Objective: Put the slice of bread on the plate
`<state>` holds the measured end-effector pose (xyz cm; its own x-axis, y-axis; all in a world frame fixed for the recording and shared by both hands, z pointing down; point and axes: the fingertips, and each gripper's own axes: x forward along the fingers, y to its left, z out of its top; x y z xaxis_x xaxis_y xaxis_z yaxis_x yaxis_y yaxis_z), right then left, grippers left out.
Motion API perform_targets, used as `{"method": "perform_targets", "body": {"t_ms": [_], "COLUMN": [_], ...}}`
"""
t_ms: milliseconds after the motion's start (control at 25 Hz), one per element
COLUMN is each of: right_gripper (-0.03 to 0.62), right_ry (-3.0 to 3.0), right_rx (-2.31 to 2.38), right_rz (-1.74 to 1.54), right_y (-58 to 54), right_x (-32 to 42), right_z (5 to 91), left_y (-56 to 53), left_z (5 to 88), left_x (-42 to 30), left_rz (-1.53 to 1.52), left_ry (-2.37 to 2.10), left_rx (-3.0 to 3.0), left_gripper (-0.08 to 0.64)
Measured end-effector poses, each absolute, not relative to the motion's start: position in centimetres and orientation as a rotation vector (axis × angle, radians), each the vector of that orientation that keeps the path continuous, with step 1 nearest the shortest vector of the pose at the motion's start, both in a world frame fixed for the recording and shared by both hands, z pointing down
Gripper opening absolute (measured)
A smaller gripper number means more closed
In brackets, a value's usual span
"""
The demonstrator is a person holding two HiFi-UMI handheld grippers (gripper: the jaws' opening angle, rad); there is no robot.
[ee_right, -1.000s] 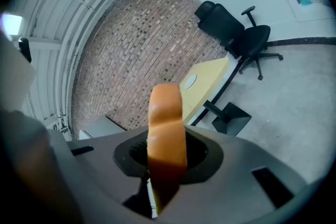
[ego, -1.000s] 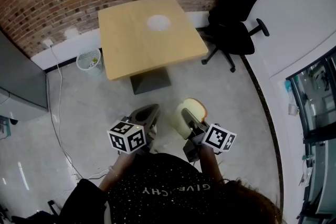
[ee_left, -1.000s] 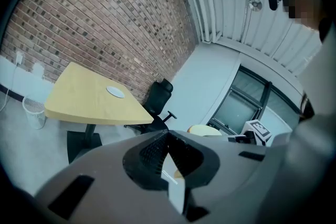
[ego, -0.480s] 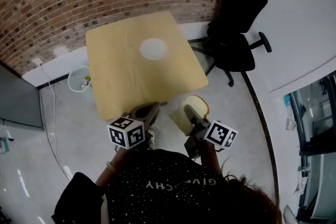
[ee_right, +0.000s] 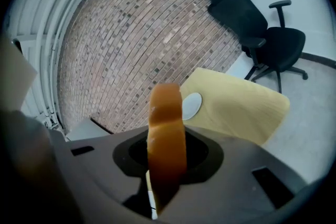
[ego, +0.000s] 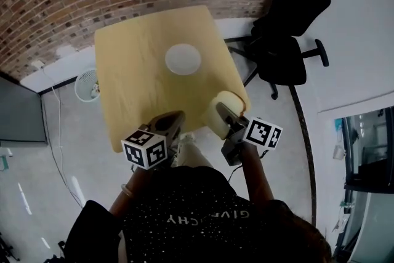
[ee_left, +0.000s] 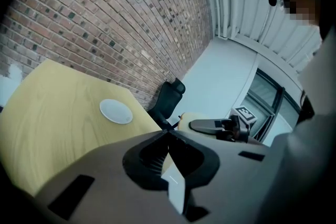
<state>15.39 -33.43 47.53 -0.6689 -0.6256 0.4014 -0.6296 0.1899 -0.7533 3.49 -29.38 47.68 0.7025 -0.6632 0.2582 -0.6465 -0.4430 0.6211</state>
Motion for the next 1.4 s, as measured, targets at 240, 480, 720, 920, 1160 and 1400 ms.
{"method": "perform_targets", "body": {"t_ms": [240,480,720,920,1160,1400], "right_gripper": [0.098,0.098,0.099,0.223,0.488,0.486], "right_ry": [-2.341,-2.202,-2.075,-2.071,-2.115,-2.157], "right_rx": [1.040,0.769,0.585,0.567,0.626,0.855], "right_rz": [1.557,1.579,1.642,1.549,0.788,0.831], "right_y": [-44.2,-54.6,-56.2,-56.5,-56.2,-57.4], "right_x": [12.6,6.1,1.2,0.0,1.4,3.2], "right_z": [49.6,54.6,58.7,59.6,59.8,58.3], "left_y": [-35.6,-41.6,-42.3,-42.3,-42.1,-41.4], "left_z": [48.4,49.2,51.0,51.0,50.8,50.5], "left_x": [2.7,1.4,0.0,-0.5,0.5,0.8], "left_rz": [-0.093,-0.167,-0.178,-0.180,-0.178,-0.180], "left_ry": [-1.102,-1.231,-1.293,-1.312,-1.286,-1.268], "left_rx": [2.093,1.985,1.890,1.873,1.898,1.912], "left_gripper": [0.009,0.009,0.009,0.009,0.009,0.009]}}
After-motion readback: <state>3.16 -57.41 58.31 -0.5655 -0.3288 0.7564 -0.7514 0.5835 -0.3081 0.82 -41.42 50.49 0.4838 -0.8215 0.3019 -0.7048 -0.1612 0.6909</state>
